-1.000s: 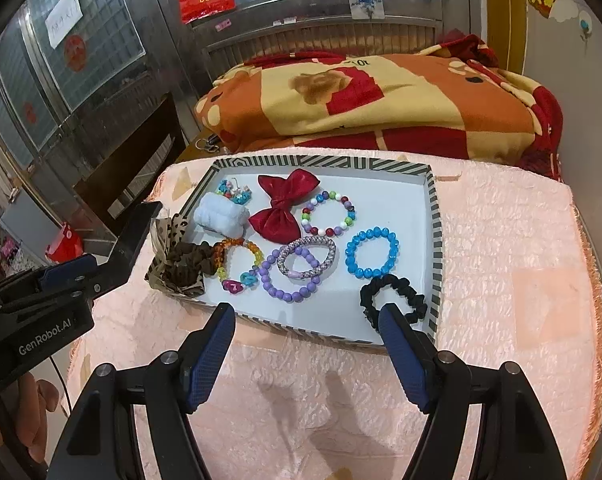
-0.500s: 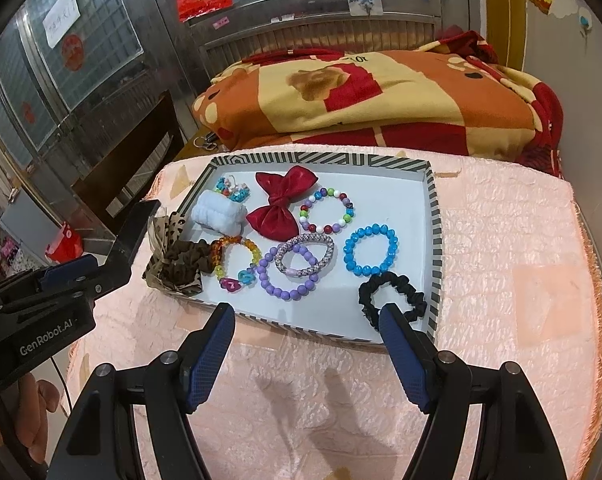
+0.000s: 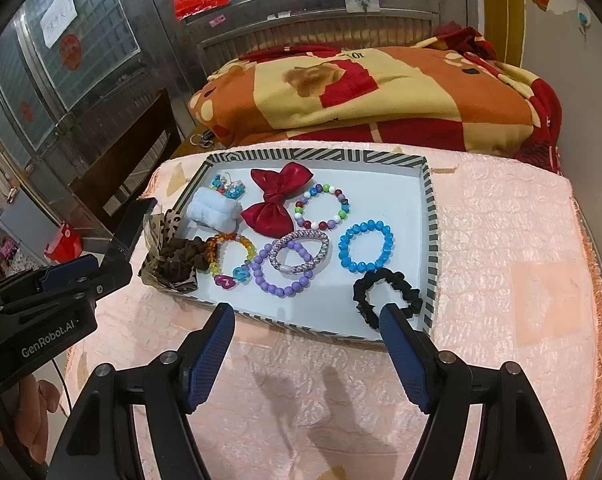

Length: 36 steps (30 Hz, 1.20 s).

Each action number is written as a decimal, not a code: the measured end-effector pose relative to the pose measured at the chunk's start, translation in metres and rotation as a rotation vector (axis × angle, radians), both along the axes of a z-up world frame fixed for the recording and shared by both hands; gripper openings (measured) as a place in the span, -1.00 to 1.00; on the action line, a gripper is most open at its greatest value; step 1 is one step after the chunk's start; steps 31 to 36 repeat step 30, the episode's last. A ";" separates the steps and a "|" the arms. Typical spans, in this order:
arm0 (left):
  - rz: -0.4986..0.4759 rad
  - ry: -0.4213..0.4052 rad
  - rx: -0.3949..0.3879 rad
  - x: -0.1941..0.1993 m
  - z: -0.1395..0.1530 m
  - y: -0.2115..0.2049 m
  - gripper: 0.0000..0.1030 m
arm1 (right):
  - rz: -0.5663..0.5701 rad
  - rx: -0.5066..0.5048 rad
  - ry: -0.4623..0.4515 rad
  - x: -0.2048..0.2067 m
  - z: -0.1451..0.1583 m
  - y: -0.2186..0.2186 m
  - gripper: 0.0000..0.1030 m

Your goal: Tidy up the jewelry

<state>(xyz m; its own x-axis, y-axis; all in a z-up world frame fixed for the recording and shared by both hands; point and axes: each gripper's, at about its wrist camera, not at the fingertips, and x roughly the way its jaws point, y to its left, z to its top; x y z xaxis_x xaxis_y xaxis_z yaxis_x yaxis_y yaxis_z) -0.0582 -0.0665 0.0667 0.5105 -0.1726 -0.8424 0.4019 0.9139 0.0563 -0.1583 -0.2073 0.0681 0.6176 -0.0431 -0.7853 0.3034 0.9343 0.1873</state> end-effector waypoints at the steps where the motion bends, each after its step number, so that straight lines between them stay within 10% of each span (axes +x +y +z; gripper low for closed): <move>1: 0.000 0.001 0.001 0.000 0.000 -0.001 -0.14 | 0.000 0.001 0.000 0.000 0.000 -0.001 0.41; 36: -0.019 0.016 0.004 0.004 -0.006 -0.005 -0.14 | 0.003 -0.002 0.010 0.004 -0.002 -0.007 0.42</move>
